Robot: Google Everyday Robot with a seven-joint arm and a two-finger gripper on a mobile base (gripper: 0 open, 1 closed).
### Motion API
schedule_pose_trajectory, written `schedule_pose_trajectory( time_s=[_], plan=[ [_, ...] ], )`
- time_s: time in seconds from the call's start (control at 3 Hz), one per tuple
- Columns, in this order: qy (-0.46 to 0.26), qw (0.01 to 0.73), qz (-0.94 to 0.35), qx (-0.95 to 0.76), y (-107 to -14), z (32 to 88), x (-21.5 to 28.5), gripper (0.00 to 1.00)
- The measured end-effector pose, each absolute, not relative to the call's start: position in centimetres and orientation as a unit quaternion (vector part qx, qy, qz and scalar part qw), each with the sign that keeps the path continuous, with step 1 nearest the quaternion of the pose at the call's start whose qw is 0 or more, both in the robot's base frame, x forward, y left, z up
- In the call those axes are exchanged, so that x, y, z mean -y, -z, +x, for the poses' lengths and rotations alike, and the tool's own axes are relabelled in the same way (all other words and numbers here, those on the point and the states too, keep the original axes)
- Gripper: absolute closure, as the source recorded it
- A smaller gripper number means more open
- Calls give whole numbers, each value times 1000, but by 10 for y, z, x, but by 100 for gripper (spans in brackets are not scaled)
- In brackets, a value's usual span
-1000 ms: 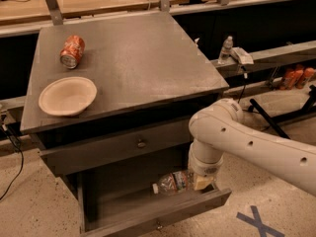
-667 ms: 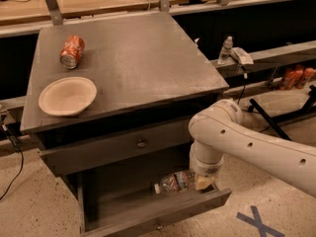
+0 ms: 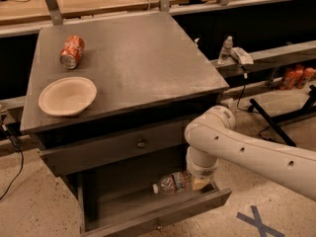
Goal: Place water bottle into middle drawer
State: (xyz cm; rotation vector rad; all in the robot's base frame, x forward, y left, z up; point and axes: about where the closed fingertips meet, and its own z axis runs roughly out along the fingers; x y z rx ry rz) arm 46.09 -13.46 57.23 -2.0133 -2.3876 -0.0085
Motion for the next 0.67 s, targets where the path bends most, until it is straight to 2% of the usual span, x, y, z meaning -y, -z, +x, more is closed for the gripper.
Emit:
schedule_pose_trajectory(
  time_s=[0.67],
  plan=[
    [33,-9,-634,773,-505,481,110,100]
  ],
)
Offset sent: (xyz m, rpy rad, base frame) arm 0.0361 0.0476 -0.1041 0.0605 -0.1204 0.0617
